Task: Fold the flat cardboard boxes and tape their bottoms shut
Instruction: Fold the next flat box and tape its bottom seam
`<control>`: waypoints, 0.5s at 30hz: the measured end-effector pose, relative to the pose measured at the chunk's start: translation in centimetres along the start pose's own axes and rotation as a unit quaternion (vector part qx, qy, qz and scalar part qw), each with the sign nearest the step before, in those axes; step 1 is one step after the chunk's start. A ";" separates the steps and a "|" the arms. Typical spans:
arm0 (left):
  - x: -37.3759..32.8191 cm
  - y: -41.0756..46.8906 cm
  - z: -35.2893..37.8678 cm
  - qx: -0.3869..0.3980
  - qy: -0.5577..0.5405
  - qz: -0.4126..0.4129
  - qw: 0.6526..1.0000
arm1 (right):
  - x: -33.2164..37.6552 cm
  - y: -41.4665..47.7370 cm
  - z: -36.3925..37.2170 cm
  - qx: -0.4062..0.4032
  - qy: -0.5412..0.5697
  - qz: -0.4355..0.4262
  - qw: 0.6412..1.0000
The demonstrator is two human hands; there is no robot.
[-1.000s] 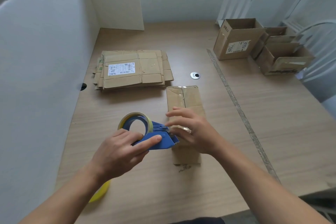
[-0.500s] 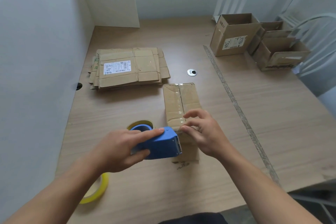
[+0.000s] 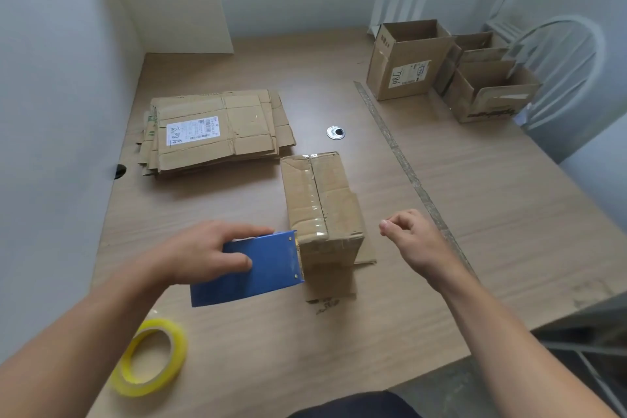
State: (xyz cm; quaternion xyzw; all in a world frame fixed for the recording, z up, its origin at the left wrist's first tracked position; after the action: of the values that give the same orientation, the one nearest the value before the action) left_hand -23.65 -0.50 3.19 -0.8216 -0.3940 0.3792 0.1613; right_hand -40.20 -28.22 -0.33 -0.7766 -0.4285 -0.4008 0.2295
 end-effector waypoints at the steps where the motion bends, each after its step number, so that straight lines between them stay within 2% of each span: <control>1: 0.0 0.3 0.1 0.010 -0.001 -0.009 1.000 | -0.2 0.2 0.0 0.004 -0.009 0.003 1.000; 10: -0.8 2.0 -0.1 0.051 0.016 -0.069 0.996 | -1.7 1.6 1.8 0.036 -0.049 0.036 0.997; 15: -1.7 2.8 0.1 0.069 0.016 -0.079 0.994 | -3.5 0.8 3.9 0.043 0.028 0.106 0.993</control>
State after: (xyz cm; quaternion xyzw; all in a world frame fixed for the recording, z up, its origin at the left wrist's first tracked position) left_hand -22.90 -3.62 2.39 -0.7809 -0.4282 0.3778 0.2533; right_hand -38.95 -27.64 -5.42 -0.7952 -0.3540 -0.3771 0.3163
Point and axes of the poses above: each hand's wrist, its own y-axis towards the middle knuckle, its own z-axis out of the palm, x = y × z, the point moved 8 cm from there along y, towards the middle knuckle, and after that the axes turned 12 degrees about -z, right-handed, at the moved point
